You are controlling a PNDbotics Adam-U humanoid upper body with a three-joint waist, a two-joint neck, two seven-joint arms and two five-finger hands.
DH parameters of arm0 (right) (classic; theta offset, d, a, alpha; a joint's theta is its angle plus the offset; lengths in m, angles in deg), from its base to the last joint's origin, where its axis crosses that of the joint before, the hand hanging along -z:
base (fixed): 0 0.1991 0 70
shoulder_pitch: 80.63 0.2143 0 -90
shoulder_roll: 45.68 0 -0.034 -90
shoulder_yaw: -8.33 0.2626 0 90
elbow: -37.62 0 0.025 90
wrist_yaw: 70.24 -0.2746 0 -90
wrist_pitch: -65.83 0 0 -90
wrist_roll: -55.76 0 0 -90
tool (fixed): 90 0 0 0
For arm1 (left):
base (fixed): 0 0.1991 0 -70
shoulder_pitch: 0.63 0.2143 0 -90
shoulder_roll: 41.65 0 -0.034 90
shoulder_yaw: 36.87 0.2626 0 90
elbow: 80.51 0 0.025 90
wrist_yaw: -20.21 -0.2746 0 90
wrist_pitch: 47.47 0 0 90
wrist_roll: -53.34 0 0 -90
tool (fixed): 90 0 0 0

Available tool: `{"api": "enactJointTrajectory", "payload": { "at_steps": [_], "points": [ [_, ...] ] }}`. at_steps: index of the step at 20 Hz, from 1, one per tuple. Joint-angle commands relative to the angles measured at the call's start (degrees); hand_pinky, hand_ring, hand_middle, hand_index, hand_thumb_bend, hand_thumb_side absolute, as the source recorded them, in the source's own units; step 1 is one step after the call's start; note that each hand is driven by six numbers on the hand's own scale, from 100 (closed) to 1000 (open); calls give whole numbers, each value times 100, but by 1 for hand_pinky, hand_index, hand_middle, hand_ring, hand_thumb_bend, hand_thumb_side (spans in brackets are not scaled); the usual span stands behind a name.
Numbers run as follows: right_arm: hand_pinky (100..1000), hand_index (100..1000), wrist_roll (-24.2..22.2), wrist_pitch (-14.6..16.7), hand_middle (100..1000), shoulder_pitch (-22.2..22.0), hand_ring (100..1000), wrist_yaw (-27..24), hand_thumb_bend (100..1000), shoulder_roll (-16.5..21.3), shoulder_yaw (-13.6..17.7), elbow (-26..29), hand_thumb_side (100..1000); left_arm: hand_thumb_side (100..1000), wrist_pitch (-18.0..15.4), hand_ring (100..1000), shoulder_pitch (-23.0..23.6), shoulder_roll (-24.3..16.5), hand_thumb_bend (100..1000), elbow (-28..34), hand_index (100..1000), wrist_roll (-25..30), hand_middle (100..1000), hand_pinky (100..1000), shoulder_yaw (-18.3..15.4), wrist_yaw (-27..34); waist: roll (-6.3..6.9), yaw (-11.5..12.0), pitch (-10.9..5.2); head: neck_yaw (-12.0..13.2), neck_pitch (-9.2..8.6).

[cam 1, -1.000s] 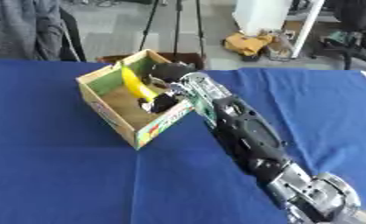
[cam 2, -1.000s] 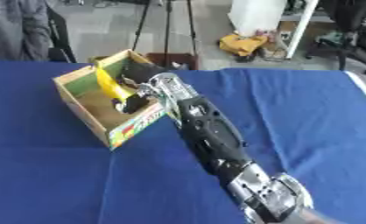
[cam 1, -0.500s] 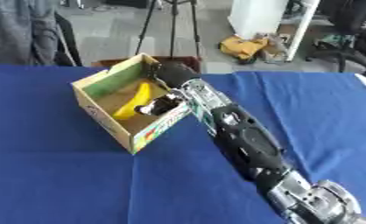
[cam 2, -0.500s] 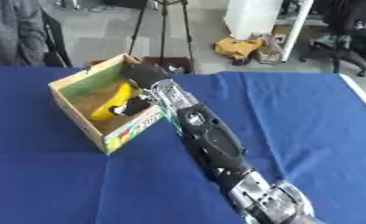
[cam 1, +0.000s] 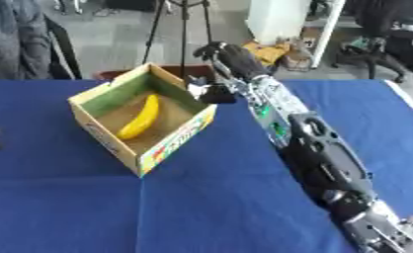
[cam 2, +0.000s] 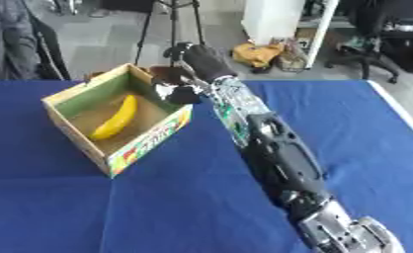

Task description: Pick up objects on the table and place them in the box.

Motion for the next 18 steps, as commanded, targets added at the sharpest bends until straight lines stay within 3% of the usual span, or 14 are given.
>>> {"api": "enactJointTrajectory", "payload": {
  "at_steps": [1,4,8,15,18],
  "points": [
    [634,812,224,-69,639,-191,684,-1106,212,545,-43,767,679,1000,-18,607,-11,-165,582,49,717,-64,659,587,-90,-40,41,-93,-113,166,37],
    [629,799,286,-257,620,-641,672,-2002,184,875,-29,1295,670,1000,-24,609,32,-183,578,25,716,-108,659,587,-124,-54,58,-248,-109,273,61],
    [625,793,348,-422,606,-1221,661,-2834,149,1154,58,1787,654,1000,-34,610,53,-194,576,-10,716,-143,659,586,-143,-64,76,-416,-107,351,75],
    [617,783,750,-545,587,-2215,644,-3949,119,1136,452,2361,651,1000,-61,610,123,-188,569,-43,717,-179,660,600,-171,-59,98,-573,-106,506,102],
    [615,781,883,-554,584,-2521,642,-4189,113,1053,588,2540,650,1000,-64,610,148,-182,569,-49,717,-183,660,600,-174,-60,110,-617,-116,504,118]
  ]
}}
